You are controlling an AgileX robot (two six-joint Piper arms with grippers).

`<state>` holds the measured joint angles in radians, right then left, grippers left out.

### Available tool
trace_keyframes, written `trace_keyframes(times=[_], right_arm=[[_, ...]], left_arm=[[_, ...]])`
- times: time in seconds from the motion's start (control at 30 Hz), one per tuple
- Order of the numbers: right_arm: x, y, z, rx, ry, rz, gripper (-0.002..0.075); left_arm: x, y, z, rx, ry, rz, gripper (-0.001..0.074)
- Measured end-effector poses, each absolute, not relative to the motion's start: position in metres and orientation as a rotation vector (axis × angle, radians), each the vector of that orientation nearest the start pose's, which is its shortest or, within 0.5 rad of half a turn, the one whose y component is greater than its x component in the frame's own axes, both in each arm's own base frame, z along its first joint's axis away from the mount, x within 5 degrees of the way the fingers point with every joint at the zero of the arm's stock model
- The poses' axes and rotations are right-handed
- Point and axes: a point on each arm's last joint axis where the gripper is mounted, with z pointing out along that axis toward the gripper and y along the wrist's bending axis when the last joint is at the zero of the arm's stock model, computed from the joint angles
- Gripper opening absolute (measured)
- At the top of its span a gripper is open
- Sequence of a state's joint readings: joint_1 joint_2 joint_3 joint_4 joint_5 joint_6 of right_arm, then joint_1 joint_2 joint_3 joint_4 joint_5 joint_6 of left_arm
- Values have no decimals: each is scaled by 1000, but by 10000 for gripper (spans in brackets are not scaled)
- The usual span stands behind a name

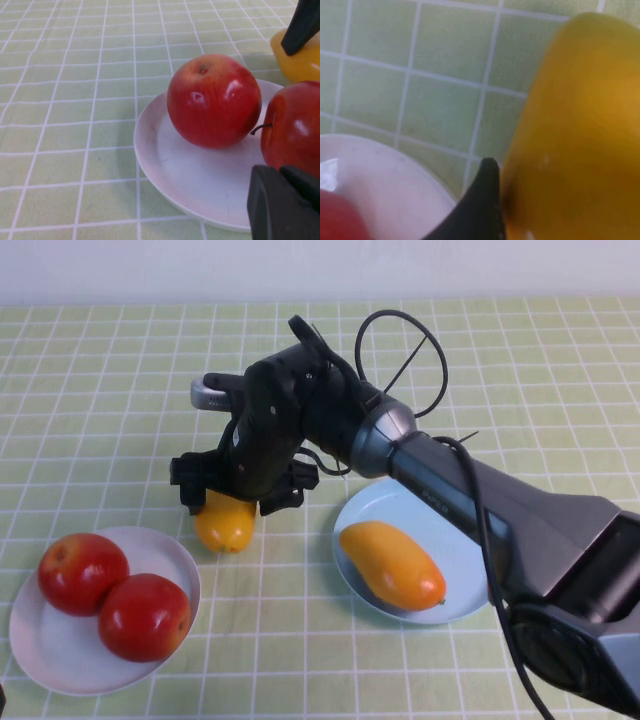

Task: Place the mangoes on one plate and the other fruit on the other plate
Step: Put another type of fruit in the right plate

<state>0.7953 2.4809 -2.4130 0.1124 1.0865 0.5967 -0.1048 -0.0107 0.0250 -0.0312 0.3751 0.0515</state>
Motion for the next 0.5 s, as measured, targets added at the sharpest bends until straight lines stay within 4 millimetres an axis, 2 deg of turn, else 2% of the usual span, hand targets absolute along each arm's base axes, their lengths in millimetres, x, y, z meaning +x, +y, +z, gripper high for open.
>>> trace_keyframes(times=[0.17,0.27,0.43,0.5], right_arm=[[374,394,196,-253,2793,537,691],[373,393,194,-301,2802,512,676],[373,393,194,-379,2796,491,568],[372,392,194,-409,2794,483,554]], left_arm=[[52,-7,172,127,1869,-67,-4],[52,-7,172,127,1869,-67,-4],[52,-7,172,127,1869,-67,-4],[52,-7,172,127,1869,-67,-4]])
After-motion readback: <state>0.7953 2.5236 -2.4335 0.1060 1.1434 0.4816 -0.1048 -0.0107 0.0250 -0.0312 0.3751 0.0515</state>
